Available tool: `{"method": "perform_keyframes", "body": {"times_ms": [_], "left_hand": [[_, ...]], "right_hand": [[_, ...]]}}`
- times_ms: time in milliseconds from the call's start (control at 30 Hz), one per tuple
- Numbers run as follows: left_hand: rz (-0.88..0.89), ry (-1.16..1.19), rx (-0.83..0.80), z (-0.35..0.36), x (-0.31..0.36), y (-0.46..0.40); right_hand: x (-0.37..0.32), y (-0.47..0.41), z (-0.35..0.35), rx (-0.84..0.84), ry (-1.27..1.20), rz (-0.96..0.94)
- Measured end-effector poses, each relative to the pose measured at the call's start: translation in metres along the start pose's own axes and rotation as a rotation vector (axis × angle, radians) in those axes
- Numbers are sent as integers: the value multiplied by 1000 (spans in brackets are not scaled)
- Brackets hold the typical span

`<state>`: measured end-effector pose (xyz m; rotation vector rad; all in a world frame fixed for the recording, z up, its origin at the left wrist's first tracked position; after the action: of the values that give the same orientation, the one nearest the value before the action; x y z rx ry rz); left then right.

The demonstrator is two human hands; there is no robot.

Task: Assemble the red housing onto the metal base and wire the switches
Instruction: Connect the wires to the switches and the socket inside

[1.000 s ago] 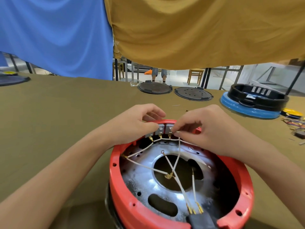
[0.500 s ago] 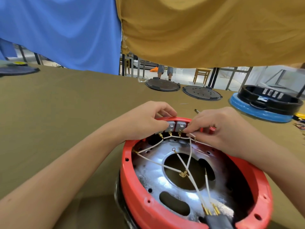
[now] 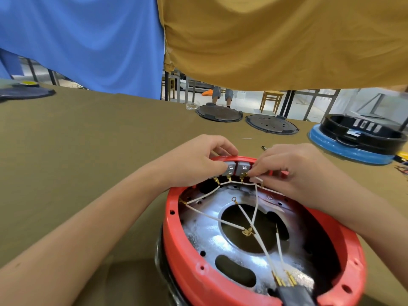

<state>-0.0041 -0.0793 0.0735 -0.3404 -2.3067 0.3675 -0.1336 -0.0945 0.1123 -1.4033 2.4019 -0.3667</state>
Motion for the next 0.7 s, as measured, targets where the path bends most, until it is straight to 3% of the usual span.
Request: {"method": "perform_keyframes", "body": {"times_ms": [367, 700], "left_hand": [[-5, -22, -5, -1, 1, 0], [-11, -16, -3, -1, 1, 0]], "right_hand": [[9, -4, 4, -59, -13, 118], [4, -3, 0, -30, -26, 68]]}}
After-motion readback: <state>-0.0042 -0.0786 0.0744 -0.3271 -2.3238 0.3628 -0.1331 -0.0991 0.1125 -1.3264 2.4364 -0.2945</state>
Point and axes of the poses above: each hand's wrist, its own y-axis away from the middle knuckle, its own z-axis out of the palm, x = y × z, the point moved 9 cm from there along -y, towards the middle knuckle, and after that the axes turned 15 degrees about z, right-handed, at the moved point
